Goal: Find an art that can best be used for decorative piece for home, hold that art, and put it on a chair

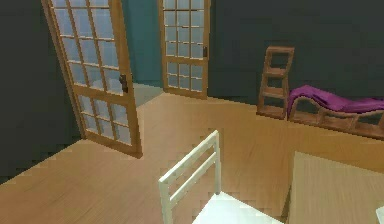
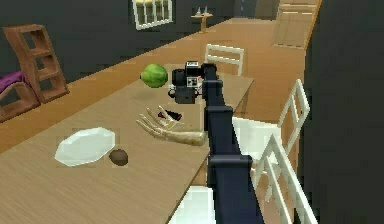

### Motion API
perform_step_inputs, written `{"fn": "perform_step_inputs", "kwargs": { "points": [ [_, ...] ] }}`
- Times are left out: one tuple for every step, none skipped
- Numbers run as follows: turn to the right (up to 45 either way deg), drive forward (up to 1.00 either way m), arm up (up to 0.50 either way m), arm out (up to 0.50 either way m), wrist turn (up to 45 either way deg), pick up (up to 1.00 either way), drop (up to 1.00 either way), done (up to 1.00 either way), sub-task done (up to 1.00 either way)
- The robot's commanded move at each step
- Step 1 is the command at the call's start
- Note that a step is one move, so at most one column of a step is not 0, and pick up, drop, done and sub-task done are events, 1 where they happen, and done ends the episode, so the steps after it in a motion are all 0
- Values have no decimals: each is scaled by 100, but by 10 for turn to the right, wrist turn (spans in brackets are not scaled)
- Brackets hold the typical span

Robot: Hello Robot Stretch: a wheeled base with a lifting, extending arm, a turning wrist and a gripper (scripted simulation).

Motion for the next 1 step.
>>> {"fn": "perform_step_inputs", "kwargs": {
  "points": [
    [0, 0, 0, 0, 180, 0, 0, 0, 0]
  ]
}}
